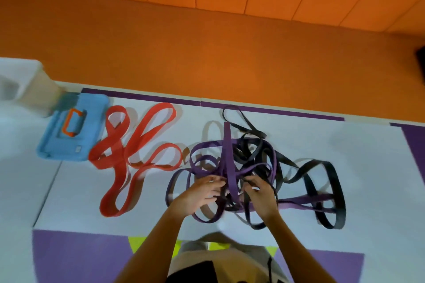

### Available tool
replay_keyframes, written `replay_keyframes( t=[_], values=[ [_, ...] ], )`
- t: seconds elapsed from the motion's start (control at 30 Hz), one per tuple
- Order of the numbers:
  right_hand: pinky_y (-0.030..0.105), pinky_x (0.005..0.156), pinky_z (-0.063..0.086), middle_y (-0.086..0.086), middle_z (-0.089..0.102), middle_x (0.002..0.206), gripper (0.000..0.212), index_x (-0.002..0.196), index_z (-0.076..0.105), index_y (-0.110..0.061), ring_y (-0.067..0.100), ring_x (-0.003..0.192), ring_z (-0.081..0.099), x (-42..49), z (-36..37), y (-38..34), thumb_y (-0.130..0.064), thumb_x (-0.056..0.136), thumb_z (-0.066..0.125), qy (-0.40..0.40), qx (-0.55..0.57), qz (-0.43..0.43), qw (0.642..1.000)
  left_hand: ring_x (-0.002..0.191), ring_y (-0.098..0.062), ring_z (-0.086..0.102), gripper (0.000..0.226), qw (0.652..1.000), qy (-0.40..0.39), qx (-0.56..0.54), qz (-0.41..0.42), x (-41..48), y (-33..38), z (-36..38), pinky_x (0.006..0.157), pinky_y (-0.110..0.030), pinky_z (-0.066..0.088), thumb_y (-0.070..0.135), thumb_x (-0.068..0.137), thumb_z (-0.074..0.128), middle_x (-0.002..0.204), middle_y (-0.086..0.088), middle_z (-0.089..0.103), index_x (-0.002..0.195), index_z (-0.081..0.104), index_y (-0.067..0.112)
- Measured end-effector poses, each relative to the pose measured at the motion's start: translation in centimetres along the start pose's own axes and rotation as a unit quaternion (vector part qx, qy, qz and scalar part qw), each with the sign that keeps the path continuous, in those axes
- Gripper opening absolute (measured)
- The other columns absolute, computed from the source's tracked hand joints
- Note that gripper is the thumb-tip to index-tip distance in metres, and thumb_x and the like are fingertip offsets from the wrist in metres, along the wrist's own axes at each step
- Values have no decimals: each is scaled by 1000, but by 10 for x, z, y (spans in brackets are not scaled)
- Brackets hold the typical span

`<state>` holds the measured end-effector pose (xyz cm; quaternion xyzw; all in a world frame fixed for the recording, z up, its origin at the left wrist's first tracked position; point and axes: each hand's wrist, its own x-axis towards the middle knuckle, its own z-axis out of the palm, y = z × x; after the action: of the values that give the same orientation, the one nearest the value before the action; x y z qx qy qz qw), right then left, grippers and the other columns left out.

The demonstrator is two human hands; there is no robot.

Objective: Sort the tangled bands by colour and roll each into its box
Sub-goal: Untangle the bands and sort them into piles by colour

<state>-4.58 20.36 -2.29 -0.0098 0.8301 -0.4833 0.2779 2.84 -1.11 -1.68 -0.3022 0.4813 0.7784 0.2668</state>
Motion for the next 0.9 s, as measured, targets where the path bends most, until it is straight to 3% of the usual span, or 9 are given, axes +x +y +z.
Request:
replay_keyframes(
  t=[0.07, 0.17, 0.27, 0.33, 0.47, 0.53, 0.67, 0.8, 0.9],
  values=[
    [29, 54, 59, 7, 76, 77, 22, 114, 71, -27, 23, 59, 74, -3, -2, -8, -9, 104, 62, 46, 75, 2, 996, 119, -36, 70, 49, 999, -26, -25, 29, 4, 5, 1, 114, -49, 47, 20, 93, 79, 125, -22, 73, 139, 63, 9],
    [28, 50, 55, 7, 76, 82, 32, 125, 68, -33, 23, 51, 68, -5, -10, -19, -15, 99, 72, 88, 85, -30, 992, 101, -28, 70, 48, 994, -46, 49, 88, 2, 21, 3, 95, -40, 53, 15, 88, 82, 108, -17, 75, 134, 68, 18],
    [23, 58, 56, -2, 75, 92, 33, 119, 72, -32, 15, 62, 72, -11, -19, -28, -22, 90, 83, 124, 34, -34, 991, 111, -31, 73, 43, 984, -36, 96, 146, -2, 41, -4, 100, -44, 56, 7, 89, 81, 113, -19, 76, 128, 71, 21],
    [20, 69, 59, -7, 75, 94, 32, 112, 75, -30, 4, 75, 73, -17, -20, -35, -28, 84, 88, 174, 10, -19, 984, 110, -29, 75, 41, 977, -42, 124, 169, -9, 56, -8, 100, -39, 57, 13, 88, 84, 111, -15, 77, 125, 72, 26],
    [25, 84, 59, -9, 78, 98, 21, 107, 76, -24, 8, 95, 74, -17, -19, -75, -27, 88, 85, 263, 97, -70, 958, 86, -16, 72, 22, 964, -67, 150, 209, -22, 90, 4, 78, -23, 56, 24, 84, 87, 92, -2, 75, 102, 76, 29],
    [24, 87, 58, -11, 78, 100, 14, 108, 75, -24, 7, 98, 73, -15, -20, -98, -21, 95, 78, 257, 140, -120, 949, 81, -9, 68, 17, 957, -75, 161, 232, -24, 104, 10, 73, -19, 52, 26, 81, 87, 88, 4, 73, 92, 74, 27],
    [25, 86, 59, -7, 78, 105, 17, 113, 75, -26, 14, 98, 74, -16, -28, -112, -16, 100, 69, 212, 148, -153, 954, 89, -10, 68, 14, 946, -59, 200, 248, -27, 112, 10, 83, -25, 53, 35, 81, 83, 95, 4, 75, 90, 75, 29],
    [28, 81, 61, 2, 80, 102, 20, 118, 75, -19, 21, 90, 77, -19, -28, -94, -11, 103, 64, 112, 147, -92, 978, 74, 0, 64, 23, 949, -13, 236, 211, -21, 92, 4, 69, -11, 46, 49, 87, 80, 75, 12, 68, 80, 74, 28],
    [35, 78, 62, 8, 80, 99, 19, 119, 73, -11, 30, 88, 77, -22, -19, -73, -8, 103, 64, 79, 130, -38, 988, 63, 2, 61, 23, 947, 80, 238, 202, -12, 73, 6, 63, -12, 43, 33, 90, 83, 64, 16, 65, 74, 73, 20]
  ],
)
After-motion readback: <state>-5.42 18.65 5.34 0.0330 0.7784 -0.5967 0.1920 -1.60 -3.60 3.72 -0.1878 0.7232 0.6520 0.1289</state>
